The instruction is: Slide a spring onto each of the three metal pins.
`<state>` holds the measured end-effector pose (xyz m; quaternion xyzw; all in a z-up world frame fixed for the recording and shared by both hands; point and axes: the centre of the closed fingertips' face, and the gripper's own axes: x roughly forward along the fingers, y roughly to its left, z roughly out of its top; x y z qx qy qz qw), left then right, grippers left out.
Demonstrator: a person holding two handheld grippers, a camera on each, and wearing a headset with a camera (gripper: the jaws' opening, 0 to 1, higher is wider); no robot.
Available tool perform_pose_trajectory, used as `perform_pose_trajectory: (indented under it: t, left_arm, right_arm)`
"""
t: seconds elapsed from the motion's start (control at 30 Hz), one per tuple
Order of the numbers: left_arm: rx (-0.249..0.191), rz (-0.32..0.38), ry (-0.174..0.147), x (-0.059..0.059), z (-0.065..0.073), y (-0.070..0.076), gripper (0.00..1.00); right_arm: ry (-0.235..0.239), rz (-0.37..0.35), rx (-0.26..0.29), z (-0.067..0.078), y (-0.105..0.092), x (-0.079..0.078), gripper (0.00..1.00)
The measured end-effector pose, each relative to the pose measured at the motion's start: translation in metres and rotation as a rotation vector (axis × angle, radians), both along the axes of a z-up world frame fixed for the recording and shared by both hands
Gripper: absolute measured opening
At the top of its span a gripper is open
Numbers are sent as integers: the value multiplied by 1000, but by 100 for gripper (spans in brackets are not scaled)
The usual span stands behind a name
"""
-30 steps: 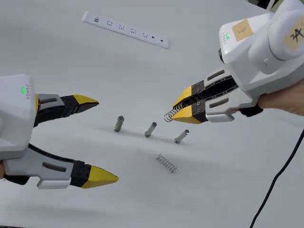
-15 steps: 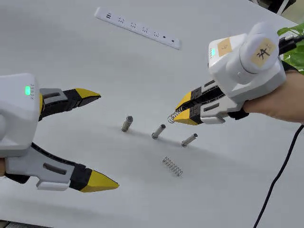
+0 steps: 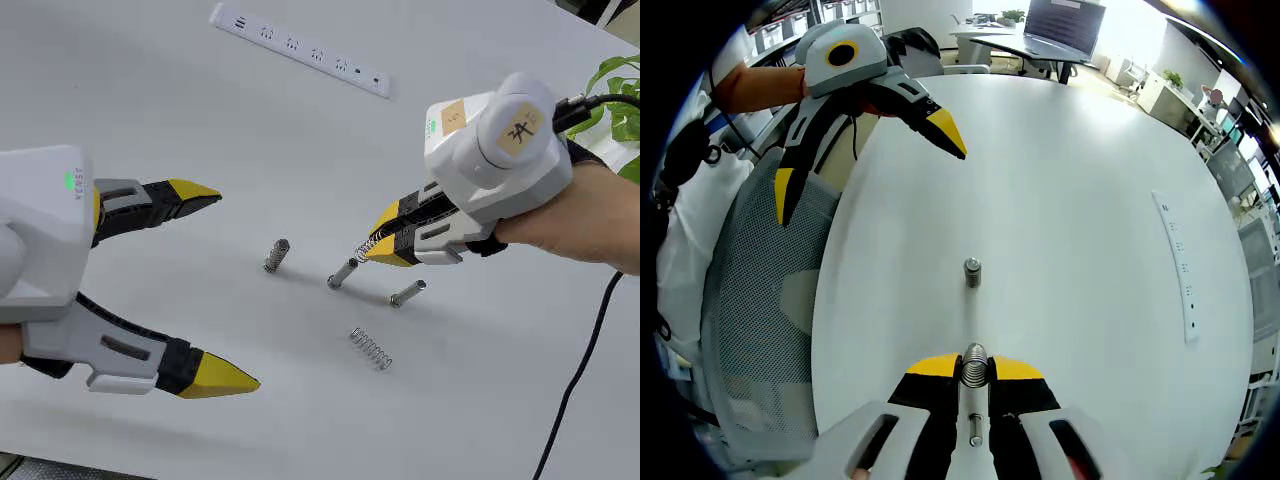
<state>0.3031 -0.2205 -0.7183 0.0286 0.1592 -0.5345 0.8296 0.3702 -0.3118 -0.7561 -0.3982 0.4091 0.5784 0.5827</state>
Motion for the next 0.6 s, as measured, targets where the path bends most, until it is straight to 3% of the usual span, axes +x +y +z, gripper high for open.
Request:
perform_pose_trajectory:
  t: [0.6]
  left_arm:
    - [-13,2,11,0,-2,0,99]
  right_arm:
    - [17,3,-17,-8,1,-3,6]
